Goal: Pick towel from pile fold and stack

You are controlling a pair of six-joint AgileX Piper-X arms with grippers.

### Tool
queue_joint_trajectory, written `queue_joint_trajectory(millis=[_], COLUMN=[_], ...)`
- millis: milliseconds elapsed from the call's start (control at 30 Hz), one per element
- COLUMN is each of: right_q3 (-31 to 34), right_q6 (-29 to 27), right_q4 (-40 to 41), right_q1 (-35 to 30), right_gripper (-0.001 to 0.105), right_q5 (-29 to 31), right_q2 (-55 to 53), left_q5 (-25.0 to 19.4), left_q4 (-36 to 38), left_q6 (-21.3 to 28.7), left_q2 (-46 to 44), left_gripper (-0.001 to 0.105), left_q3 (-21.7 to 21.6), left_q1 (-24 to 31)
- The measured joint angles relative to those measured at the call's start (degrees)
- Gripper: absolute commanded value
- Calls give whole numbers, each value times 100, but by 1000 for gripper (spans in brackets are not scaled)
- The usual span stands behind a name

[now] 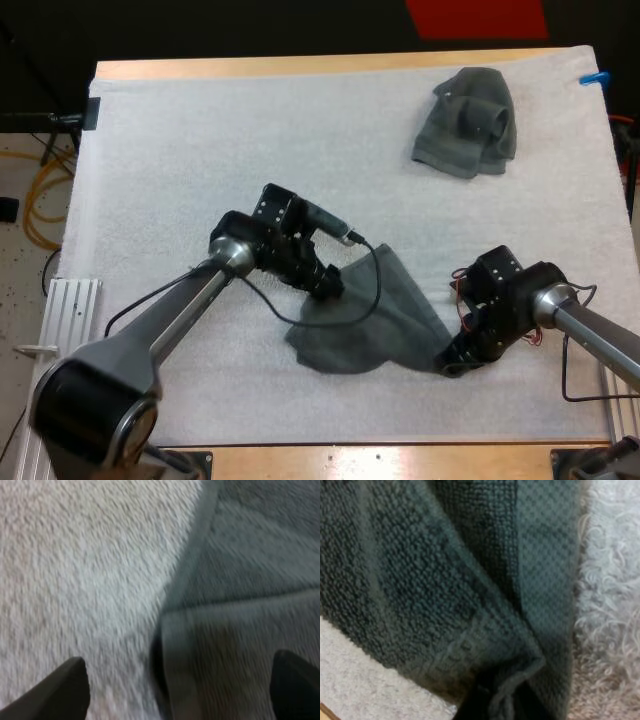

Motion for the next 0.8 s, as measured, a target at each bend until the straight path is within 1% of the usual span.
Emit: queue_joint_trajectory(millis=[67, 167, 233, 300, 400, 467, 500, 567, 600, 667, 700, 767, 800], right_q3=[0, 0, 0, 0, 4, 5, 5, 5, 5, 5, 5, 5, 5], right_q6=[0, 25, 23, 23, 23, 23, 23, 23, 23, 23, 23, 23, 23], right_q4=[-1, -11, -11, -11, -11, -11, -11, -11, -11, -11, -11, -11, -11], right_q1=[0, 0, 0, 0, 0, 0, 0, 0, 0, 0, 0, 0, 0], right_gripper=[0, 0, 0, 0, 0, 0, 0, 0, 0, 0, 0, 0, 0], right_q5=[0, 0, 0, 0, 0, 0, 0, 0, 0, 0, 0, 0, 0], right_q2=[0, 0, 0, 0, 0, 0, 0, 0, 0, 0, 0, 0, 0], left_q5=[27, 333, 507, 571, 599, 597, 597, 597, 597, 597, 597, 611, 651], left_q4=[-37, -57, -43, 32, 103, 133, 155, 207, 243, 325, 357, 396, 416], left_q6=[-11, -27, -25, -25, -25, -25, -25, -25, -25, -25, -25, -25, -25], left_q2=[210, 486, 624, 726, 736, 736, 736, 736, 736, 754, 766, 778, 776], left_gripper=[72, 72, 72, 71, 65, 54, 50, 36, 32, 18, 15, 3, 0], left_q3=[-128, -270, -298, -306, -324, -325, -328, -328, -328, -328, -328, -328, -328], left_q1=[0, 0, 0, 0, 0, 0, 0, 0, 0, 0, 0, 0, 0])
